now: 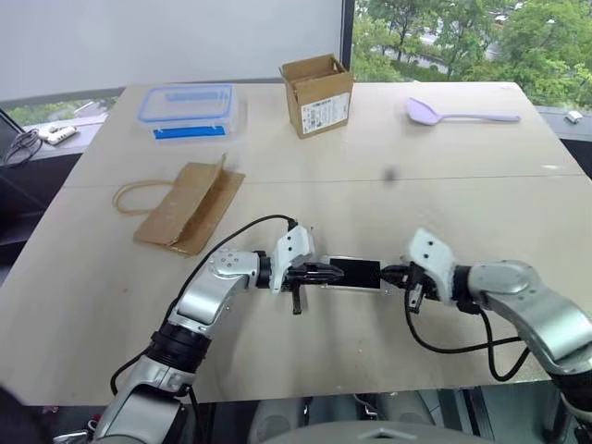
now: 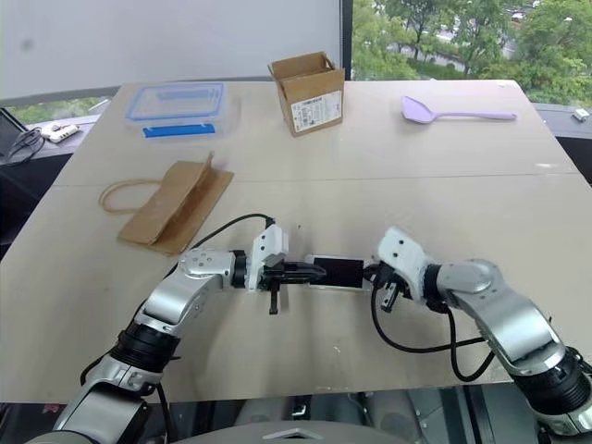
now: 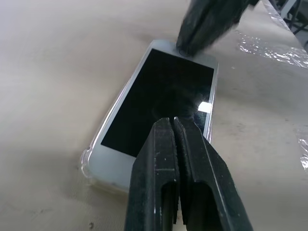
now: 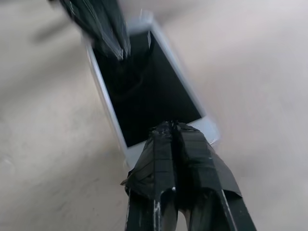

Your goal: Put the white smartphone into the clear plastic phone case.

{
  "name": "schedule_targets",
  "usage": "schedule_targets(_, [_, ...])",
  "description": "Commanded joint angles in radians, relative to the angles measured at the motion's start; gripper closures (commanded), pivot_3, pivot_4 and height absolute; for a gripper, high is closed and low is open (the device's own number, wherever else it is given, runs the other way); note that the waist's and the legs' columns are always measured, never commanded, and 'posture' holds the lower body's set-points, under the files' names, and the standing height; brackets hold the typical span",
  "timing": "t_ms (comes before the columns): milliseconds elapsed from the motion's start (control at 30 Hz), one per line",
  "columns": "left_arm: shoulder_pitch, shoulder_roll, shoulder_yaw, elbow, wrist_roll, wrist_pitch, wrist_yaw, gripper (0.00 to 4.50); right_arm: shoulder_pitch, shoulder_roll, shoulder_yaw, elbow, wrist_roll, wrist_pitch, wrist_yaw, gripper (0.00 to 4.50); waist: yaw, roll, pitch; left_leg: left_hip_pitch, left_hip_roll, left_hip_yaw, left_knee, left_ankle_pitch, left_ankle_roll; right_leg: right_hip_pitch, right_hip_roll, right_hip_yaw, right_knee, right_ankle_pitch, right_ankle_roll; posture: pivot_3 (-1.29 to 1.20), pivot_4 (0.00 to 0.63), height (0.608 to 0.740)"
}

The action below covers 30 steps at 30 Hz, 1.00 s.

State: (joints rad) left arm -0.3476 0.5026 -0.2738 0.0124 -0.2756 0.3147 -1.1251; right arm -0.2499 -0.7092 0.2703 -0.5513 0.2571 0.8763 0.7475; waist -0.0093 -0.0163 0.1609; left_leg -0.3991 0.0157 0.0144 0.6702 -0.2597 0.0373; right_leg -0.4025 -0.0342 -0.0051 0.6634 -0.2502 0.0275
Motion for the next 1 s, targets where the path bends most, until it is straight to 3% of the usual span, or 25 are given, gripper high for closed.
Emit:
schedule_targets(33, [0.02,0.005,0.002,-0.02,0.009,-0.001,0.013,4.39,0.007,-0.048,0.092,0.054,-0.047,0.057,0.006,4.5,0.0,-0.001,-0.001,0.0,0.0,0.0,0.0,0.0,0.0,0.0,0.0,0.0,0.0,0.0,0.0,0.0,0.15,0.74])
schedule_targets(267, [0.052,0.007,0.008,-0.053,0.006,0.004,0.039,4.39,-0.047,-0.038,0.161,0.143,-0.017,0.212,0.008,4.5,0.002,-0.008,-0.012,0.007,0.001,-0.001,0.0,0.0,0.0,0.007,-0.004,-0.001,-0.001,0.0,-0.001,0.0,0.15,0.74])
schedule_targets(600, [0.083,-0.005,-0.004,-0.058,0.018,-0.005,0.077,4.39,-0.067,0.021,0.275,0.316,-0.041,0.24,0.002,4.5,-0.001,-0.018,-0.036,0.02,0.002,-0.002,-0.004,-0.001,0.0,0.018,-0.008,-0.001,-0.004,-0.004,-0.004,0.0,0.15,0.74])
schedule_targets(733, [0.077,-0.016,-0.012,-0.047,0.032,-0.007,0.089,4.39,-0.054,0.043,0.309,0.394,-0.077,0.218,-0.009,4.5,-0.002,-0.02,-0.045,0.024,0.002,-0.002,-0.004,-0.002,0.001,0.022,-0.017,-0.01,-0.007,-0.005,-0.001,0.0,0.15,0.74])
schedule_targets(867, [0.071,-0.02,-0.008,-0.023,0.05,-0.026,0.094,4.39,-0.009,0.051,0.258,0.365,-0.109,0.099,-0.039,4.5,-0.002,-0.02,-0.048,0.025,0.002,-0.001,-0.005,-0.005,-0.003,0.023,-0.022,-0.013,-0.007,-0.006,-0.001,0.0,0.15,0.74])
schedule_targets(1000, [0.079,-0.059,0.058,-0.034,0.0,-0.049,0.126,4.39,0.107,0.108,0.012,0.165,-0.036,-0.194,-0.066,4.5,0.005,-0.016,-0.046,0.026,0.002,0.0,-0.01,-0.005,-0.004,0.023,-0.023,-0.014,-0.01,-0.006,-0.001,0.0,0.15,0.74])
